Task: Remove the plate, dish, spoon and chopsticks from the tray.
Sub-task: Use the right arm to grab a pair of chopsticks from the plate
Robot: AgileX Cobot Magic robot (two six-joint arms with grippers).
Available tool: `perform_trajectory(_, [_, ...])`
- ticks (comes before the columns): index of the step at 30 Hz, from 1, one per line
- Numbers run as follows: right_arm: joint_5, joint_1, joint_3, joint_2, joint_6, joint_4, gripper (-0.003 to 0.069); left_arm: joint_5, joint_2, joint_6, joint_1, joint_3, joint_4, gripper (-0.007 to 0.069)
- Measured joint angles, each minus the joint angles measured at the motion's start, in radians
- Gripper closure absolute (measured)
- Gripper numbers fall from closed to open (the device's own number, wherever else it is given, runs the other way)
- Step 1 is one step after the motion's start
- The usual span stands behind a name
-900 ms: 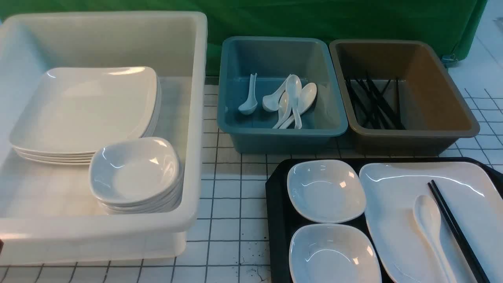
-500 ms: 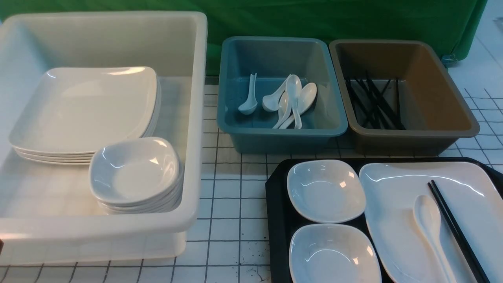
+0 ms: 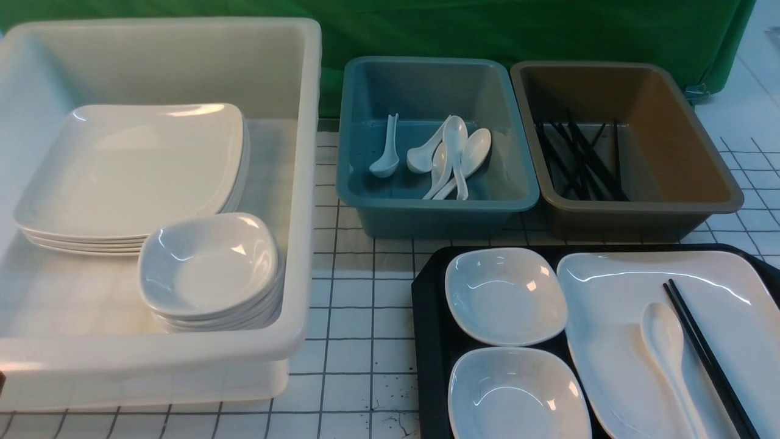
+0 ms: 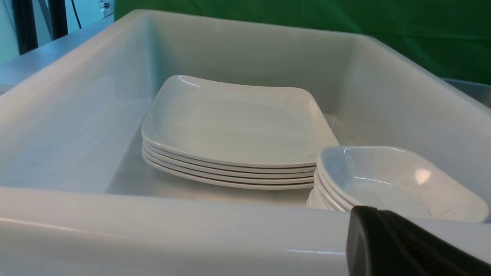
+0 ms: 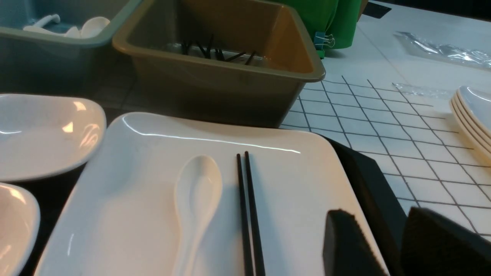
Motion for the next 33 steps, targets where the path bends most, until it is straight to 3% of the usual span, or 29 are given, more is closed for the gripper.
perform_trajectory(19, [-0.019,0.000,0.000,0.000,0.016,0.013,0.0412,0.000,0.000,0.002,0.000,0.000,0.000,0.0620])
perform_trajectory(21, [-0.039,0.000,0.000,0.000,0.079,0.057,0.0412,0.000,0.000,0.002,0.000,0.000,0.000,0.0620])
perform_trajectory(22, [-0.072,0.000,0.000,0.000,0.210,0.168,0.0411,0.000,0.000,0.002,0.000,0.000,0.000,0.0620])
perform_trajectory(23, [-0.076,0.000,0.000,0.000,0.230,0.184,0.0411,0.000,0.000,0.002,0.000,0.000,0.000,0.0620])
perform_trajectory(24, [-0.105,0.000,0.000,0.000,0.402,0.305,0.0412,0.000,0.000,0.002,0.000,0.000,0.000,0.0620])
perform_trajectory(26, [-0.119,0.000,0.000,0.000,0.529,0.362,0.0412,0.000,0.000,0.002,0.000,0.000,0.000,0.0620])
perform_trajectory(33, [-0.140,0.000,0.000,0.000,0.647,0.404,0.0425,0.000,0.000,0.002,0.000,0.000,0.000,0.0620])
